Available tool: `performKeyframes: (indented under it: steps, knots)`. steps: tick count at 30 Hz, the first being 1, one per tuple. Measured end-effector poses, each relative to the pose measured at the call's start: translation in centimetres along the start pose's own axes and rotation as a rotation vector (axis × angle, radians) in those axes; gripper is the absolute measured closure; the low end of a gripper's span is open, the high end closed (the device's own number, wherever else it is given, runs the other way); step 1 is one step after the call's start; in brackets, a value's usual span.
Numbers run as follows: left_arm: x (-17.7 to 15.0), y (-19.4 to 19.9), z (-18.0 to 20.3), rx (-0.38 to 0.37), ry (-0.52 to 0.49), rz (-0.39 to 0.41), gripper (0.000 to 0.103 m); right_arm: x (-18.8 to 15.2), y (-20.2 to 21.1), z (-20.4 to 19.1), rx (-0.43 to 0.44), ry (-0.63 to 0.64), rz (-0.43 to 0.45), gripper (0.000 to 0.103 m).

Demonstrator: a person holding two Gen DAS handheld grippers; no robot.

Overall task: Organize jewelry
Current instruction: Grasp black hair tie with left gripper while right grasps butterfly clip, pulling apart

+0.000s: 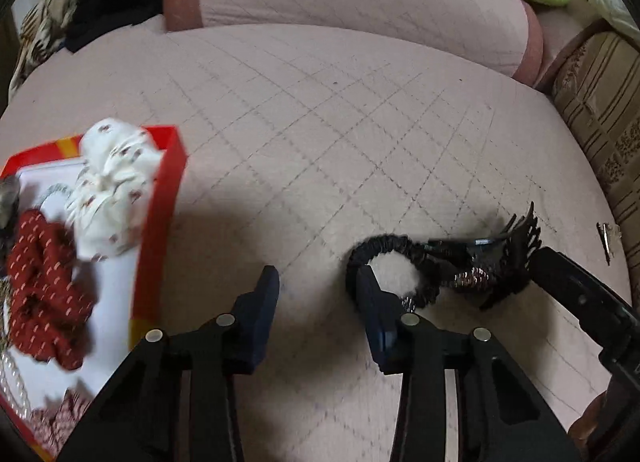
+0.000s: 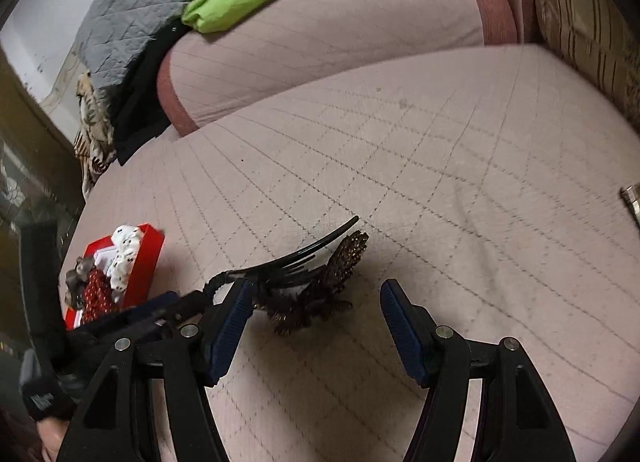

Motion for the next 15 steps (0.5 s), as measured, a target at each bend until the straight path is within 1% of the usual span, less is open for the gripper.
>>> performKeyframes:
  steps: [2,5,6,7,8,9,10,11,12,13,15]
  knots:
    - [0.3,-0.3,0.5,-0.003,-0.02,0.005,0.064,0.2,-0.9,0.4,0.019,-0.041,-0.015,0.032]
    - [0.5,-0.7,0.9,-0.002,-0.021,0.015,0.064,0.1,-2.1,1.0,0.045,-0.095,-0.046,0.032]
    - [0.5,-0.8,1.0,0.006,-0.027,0.02,0.064,0.0,-2.3,1.2,0.052,-0.106,-0.053,0.034]
    - [0.5,-0.9,1.0,0.015,-0.035,0.023,0.065,0.0,-2.5,1.2,0.073,-0.122,-0.057,0.038]
    - [0.4,-0.9,1.1,0.03,-0.05,0.026,0.074,-0.1,-2.5,1.0,0.097,-0.131,-0.059,0.048]
    - [0.4,-0.8,1.3,0.034,-0.062,0.029,0.091,-0.1,-2.5,0.7,0.106,-0.128,-0.064,0.051]
    - [0.4,-0.7,1.3,0.024,-0.064,0.023,0.096,-0.1,-2.2,0.3,0.097,-0.111,-0.058,0.055]
    - [0.4,-0.6,1.3,0.016,-0.057,0.016,0.096,-0.1,-2.1,0.0,0.092,-0.095,-0.053,0.075]
    - [0.4,-0.5,1.4,0.004,-0.048,0.009,0.096,-0.1,-2.0,-0.3,0.094,-0.08,-0.057,0.083]
    - [0.3,-0.3,1.4,-0.016,-0.039,0.004,0.096,-0.3,-1.9,-0.7,0.106,-0.076,-0.073,0.084]
    - [0.0,0.2,1.5,-0.018,-0.042,0.003,0.096,-0.4,-1.4,-0.9,0.103,-0.074,-0.067,0.084]
Point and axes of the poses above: each gripper's, at about its wrist camera, not at the fingertips, and y roughly against the way its jaws point, z to its right, x to its top, the point moved 7 cm from there along -y, roughly the way its jaws point, and after that the axes turned 5 degrees about -y, right-handed, at the moved point
